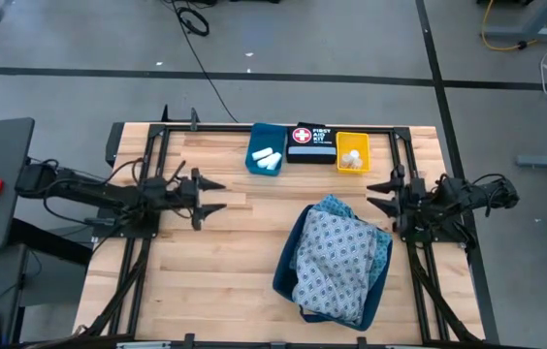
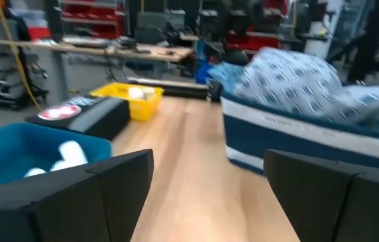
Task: Pick & place medical supplies in basket/bin
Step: Return to Home Position
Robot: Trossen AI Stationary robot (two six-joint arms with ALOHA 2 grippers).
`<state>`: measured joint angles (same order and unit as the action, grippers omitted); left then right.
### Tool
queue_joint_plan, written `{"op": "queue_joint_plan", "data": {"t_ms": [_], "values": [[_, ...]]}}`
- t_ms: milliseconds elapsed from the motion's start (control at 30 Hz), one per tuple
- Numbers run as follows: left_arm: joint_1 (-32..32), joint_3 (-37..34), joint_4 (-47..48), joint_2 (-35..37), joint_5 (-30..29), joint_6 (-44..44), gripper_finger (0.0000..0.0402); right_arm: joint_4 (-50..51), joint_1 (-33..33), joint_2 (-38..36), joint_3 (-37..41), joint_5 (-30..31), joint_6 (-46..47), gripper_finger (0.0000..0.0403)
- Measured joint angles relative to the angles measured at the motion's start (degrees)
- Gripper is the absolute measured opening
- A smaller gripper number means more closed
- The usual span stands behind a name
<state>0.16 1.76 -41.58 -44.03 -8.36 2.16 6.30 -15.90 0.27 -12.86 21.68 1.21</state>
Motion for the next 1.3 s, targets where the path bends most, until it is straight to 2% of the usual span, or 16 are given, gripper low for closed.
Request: {"op": "queue_joint_plan", "data": {"t_ms": [233,400,533,700,867,933,1067,1300], "values": [[5.3,0.0,-6.5,0.0,0.5,-2.1,0.0287,3.1,0.0,0.0,0.2,-7.4,-2.1,0.0162],[8.9,0.0,-8.2,0.0,1.5,-2.2,0.0287,3.2,0.1,0.0,2.6,-4.1,-1.8,0.0162],[12.7,0.0,-9.7,0.0,6.7,-2.0,0.0287,-3.1,2.1,0.0,8.1,-3.1,-1.9,0.0162],[17.5,0.0,-10.2,0.0,13.1,-0.3,0.0287,-9.2,6.8,0.0,12.4,-10.5,-1.8,0.0162],[21.4,0.0,-9.5,0.0,17.1,1.5,0.0287,-12.9,13.1,0.0,12.4,-24.2,-1.8,0.0162],[22.5,0.0,-9.4,-0.2,18.5,1.7,0.0287,-12.0,16.2,0.0,12.4,-27.9,-0.6,0.0162],[24.0,0.0,-9.0,-1.1,19.6,1.8,0.0287,-8.3,21.9,0.0,12.4,-32.6,1.0,0.0162],[25.8,0.0,-8.7,-3.3,19.6,1.0,0.0287,-8.5,27.3,0.5,12.4,-34.8,-1.9,0.0162]]}}
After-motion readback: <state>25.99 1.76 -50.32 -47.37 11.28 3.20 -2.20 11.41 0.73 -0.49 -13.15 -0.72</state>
